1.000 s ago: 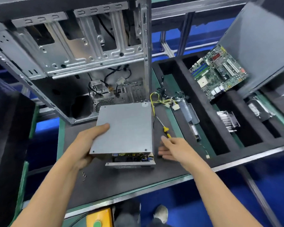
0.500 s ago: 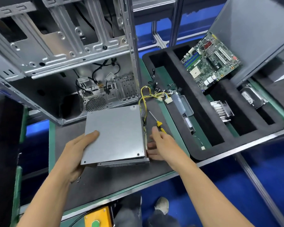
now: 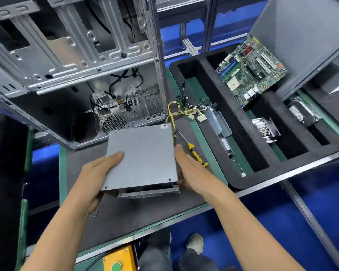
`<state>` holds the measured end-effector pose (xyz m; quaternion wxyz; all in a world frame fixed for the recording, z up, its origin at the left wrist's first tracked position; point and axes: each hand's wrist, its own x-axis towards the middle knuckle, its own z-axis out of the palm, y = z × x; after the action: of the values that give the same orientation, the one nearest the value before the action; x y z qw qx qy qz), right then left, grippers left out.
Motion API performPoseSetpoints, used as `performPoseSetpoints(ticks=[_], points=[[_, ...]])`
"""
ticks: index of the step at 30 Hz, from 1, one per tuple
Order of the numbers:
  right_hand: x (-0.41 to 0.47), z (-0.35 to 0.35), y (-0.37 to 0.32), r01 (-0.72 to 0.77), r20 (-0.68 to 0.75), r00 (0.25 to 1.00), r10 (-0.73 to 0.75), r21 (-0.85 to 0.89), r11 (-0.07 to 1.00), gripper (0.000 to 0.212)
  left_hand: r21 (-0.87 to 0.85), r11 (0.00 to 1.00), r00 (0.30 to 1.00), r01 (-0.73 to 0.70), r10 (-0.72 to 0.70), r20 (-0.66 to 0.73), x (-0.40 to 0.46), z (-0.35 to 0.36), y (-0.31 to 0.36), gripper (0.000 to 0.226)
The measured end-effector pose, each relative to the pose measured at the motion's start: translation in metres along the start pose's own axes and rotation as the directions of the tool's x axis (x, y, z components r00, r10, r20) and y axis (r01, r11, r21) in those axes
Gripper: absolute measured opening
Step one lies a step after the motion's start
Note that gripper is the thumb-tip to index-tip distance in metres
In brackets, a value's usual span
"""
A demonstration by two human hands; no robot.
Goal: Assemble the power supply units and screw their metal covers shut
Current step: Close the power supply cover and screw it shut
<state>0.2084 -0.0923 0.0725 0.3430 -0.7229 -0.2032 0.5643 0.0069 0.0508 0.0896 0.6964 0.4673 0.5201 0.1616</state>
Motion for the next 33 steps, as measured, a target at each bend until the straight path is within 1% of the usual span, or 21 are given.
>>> performPoseSetpoints(ticks=[2,4,8,10,14,18,19,22,25,27,31,33], points=[[-0.008,0.000,-0.005,-0.005,0.018,1.000,0.005,-0.030,1.000,0.099,0.014,1.000,1.000,0.002,-0.003,0.011,-0.001,-0.001,0.002,0.053],[-0.011,0.001,-0.008,-0.006,0.051,0.999,0.007,-0.030,1.000,0.105,0.021,1.000,1.000,0.004,-0.004,0.012,-0.001,-0.003,0.002,0.056],[-0.011,0.002,-0.007,-0.030,0.074,0.997,0.027,0.044,0.999,0.085,0.053,0.999,0.999,0.011,-0.012,0.033,-0.002,-0.005,0.001,0.056],[-0.009,0.002,-0.006,-0.052,0.079,0.996,0.047,0.064,0.997,0.079,0.068,0.998,0.999,0.002,-0.005,0.040,-0.002,-0.006,0.000,0.054],[-0.007,0.003,-0.006,-0.094,0.076,0.993,0.088,0.082,0.992,0.089,0.090,0.996,0.997,-0.012,0.005,0.082,-0.002,-0.006,0.000,0.049],[-0.006,0.002,-0.004,-0.121,0.074,0.991,0.113,0.110,0.987,0.092,0.104,0.995,0.997,0.005,-0.013,0.079,0.003,-0.004,-0.002,0.055],[-0.006,0.002,-0.004,-0.111,0.077,0.992,0.103,0.109,0.988,0.090,0.096,0.995,0.997,0.009,-0.016,0.072,0.003,-0.002,-0.001,0.054],[-0.006,0.002,-0.008,-0.089,0.093,0.992,0.079,0.107,0.990,0.086,0.102,0.995,0.999,0.010,-0.014,0.030,0.003,-0.001,0.002,0.039],[-0.005,0.004,-0.011,-0.077,0.101,0.993,0.066,0.113,0.991,0.086,0.137,0.989,0.997,0.052,-0.044,-0.057,0.009,0.006,0.008,0.009],[-0.005,0.005,-0.011,-0.078,0.104,0.992,0.066,0.122,0.989,0.088,0.150,0.986,0.994,0.070,-0.056,-0.090,0.012,0.007,0.008,0.016],[-0.007,0.005,-0.011,-0.068,0.093,0.994,0.055,0.136,0.988,0.089,0.078,0.994,0.993,0.079,-0.071,-0.099,0.007,0.006,0.004,0.011],[-0.007,0.005,-0.011,-0.063,0.089,0.995,0.051,0.147,0.987,0.088,0.091,0.991,0.988,0.095,-0.083,-0.131,0.007,0.004,0.005,0.018]])
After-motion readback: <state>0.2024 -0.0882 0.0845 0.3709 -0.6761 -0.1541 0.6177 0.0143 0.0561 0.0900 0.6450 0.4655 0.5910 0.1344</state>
